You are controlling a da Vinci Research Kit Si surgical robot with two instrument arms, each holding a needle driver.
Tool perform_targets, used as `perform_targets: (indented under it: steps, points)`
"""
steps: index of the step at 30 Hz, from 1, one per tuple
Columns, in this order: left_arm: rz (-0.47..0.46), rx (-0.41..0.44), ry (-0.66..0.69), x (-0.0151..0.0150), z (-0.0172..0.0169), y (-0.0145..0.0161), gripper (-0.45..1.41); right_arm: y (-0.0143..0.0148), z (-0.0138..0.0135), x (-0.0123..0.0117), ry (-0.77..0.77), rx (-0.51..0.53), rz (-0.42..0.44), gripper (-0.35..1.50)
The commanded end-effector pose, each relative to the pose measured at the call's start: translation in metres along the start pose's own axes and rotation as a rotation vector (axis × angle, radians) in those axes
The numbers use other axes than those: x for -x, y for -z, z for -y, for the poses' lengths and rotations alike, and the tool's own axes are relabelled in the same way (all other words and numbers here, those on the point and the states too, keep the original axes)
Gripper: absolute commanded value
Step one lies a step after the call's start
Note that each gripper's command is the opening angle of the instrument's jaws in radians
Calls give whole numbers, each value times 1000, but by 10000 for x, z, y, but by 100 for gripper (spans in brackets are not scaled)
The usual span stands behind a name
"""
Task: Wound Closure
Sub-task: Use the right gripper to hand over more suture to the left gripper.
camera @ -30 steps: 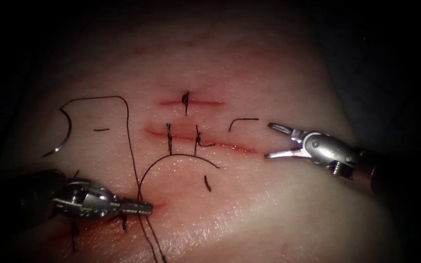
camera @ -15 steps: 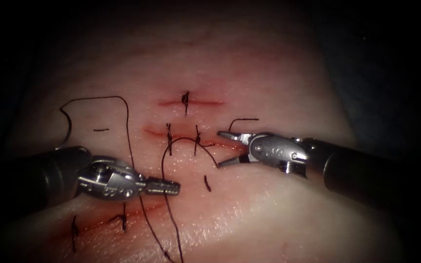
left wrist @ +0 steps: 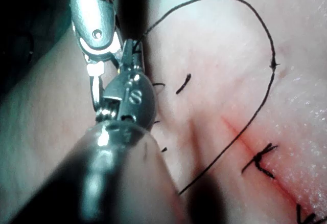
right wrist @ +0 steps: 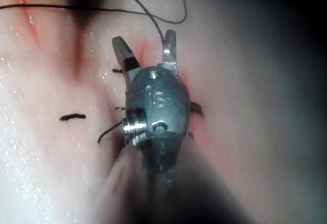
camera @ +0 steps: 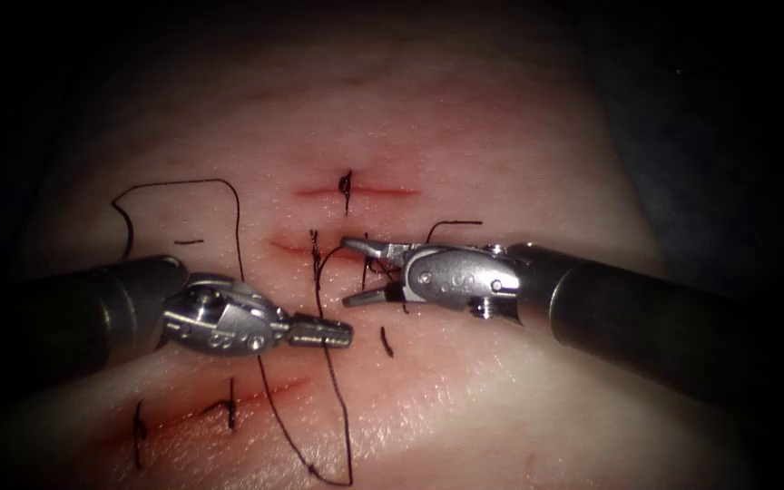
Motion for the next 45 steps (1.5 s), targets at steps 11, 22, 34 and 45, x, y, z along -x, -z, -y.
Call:
perform_targets:
  steps: [11, 22, 34, 45]
  points:
    - [-8, 12, -10, 3, 2, -6, -45, -26, 0, 0, 23, -52, -25, 26]
    - [14, -52, 32, 0, -13, -15, 76, -5, -21, 21, 15, -71, 1, -35]
    - [42, -175, 107, -7, -46, -15, 78, 24, -43, 40, 1, -17, 12, -35]
    - [-38, -295, 764, -24, -63, -17, 78, 22, -38, 50, 12, -23, 42, -35]
